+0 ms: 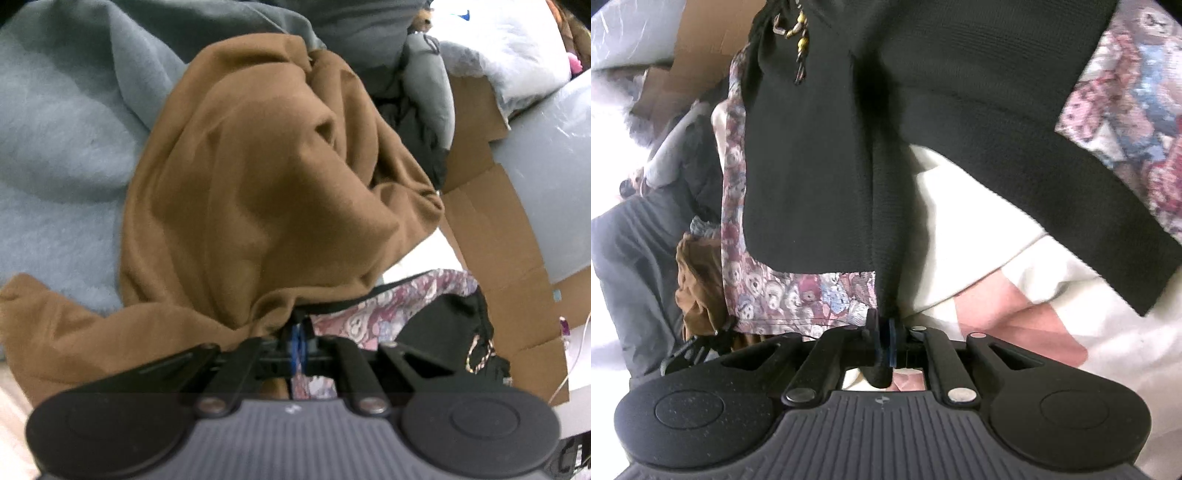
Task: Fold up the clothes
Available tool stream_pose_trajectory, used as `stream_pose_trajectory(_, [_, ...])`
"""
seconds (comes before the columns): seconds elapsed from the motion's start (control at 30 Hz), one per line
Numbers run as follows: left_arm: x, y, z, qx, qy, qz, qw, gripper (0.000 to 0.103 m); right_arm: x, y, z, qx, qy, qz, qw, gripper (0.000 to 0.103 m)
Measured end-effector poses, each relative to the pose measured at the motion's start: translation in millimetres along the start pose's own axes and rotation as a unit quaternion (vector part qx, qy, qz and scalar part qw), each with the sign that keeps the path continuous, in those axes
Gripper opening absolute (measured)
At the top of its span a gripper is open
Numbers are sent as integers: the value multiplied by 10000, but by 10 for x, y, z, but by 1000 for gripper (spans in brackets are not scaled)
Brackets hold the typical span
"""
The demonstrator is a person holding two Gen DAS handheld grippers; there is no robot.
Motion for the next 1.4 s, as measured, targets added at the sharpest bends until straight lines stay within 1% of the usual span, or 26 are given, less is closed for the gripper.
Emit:
stream_pose_trajectory(0.03, [-5, -24, -9, 17, 20, 41, 10000, 5, -1, -31, 4, 12, 19, -4, 10000, 11])
stream_pose_trajectory(0.07, [-7, -62, -15, 39, 30, 64, 10000, 9, 0, -70, 13, 35, 31, -26, 10000, 20])
stream_pose_trajectory(0.1, [-7, -102, -22, 47, 37, 81, 9999, 10, 2, -109, 22, 61, 40, -51, 10000, 30])
stream_pose_trajectory(0.13, [-5, -151, -38, 22, 36, 80, 10000, 10, 11, -149, 36, 101, 37, -92, 9999, 31])
stream_pose_trajectory(0.3, [9, -353, -259, -254, 257, -20, 9993, 11, 101, -373, 112, 414, 36, -347, 9985, 30])
stream_pose_trajectory(0.4, [2, -381, -459, -582, 324, -76, 9977, 11, 198, -447, 211, 542, -96, -561, 9969, 30])
stream_pose_trajectory(0.5, [-69, -227, -655, -792, 411, 81, 9960, 11, 260, -386, 311, 703, -117, -592, 9957, 30])
stream_pose_trajectory(0.63, [-186, 60, -788, -937, 509, 337, 9937, 11, 250, -137, 359, 761, -46, -397, 9963, 29])
stream_pose_trajectory(0.73, [-320, 322, -729, -812, 508, 600, 9936, 11, 195, 73, 318, 697, 80, -244, 9972, 29])
stream_pose_trajectory(0.83, [-385, 498, -568, -502, 466, 734, 9949, 11, 110, 225, 245, 554, 98, -45, 9984, 29])
stream_pose_trajectory(0.9, [-381, 528, -455, -355, 405, 711, 9960, 11, 38, 291, 209, 405, 36, 74, 9991, 30])
stream_pose_trajectory(0.97, [-358, 525, -351, -250, 342, 656, 9969, 9, -27, 334, 169, 329, 32, 183, 9993, 28])
stream_pose_trajectory(1.1, [-236, 471, -219, -77, 240, 514, 9984, 2, -106, 361, 97, 195, 17, 268, 9994, 15])
stream_pose_trajectory(1.2, [-157, 451, -151, -12, 185, 406, 9990, 2, -140, 364, 73, 117, -66, 306, 9994, 12])
stream_pose_trajectory(1.3, [-122, 422, -121, 10, 125, 352, 9993, 2, -173, 381, 65, -5, -169, 361, 9992, 7])
stream_pose_trajectory(1.4, [-100, 364, -127, 64, 66, 278, 9996, 2, -192, 379, 58, -57, -185, 379, 9991, 7])
Point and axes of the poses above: each gripper's, at about its wrist camera, not at the fingertips, and y roughly the way its jaws point, z to its left, x to its top, the point moved 8 cm from there along y, roughly the way its jaws point, and after that the axes turned 5 degrees about y, right-handed, at the moved point
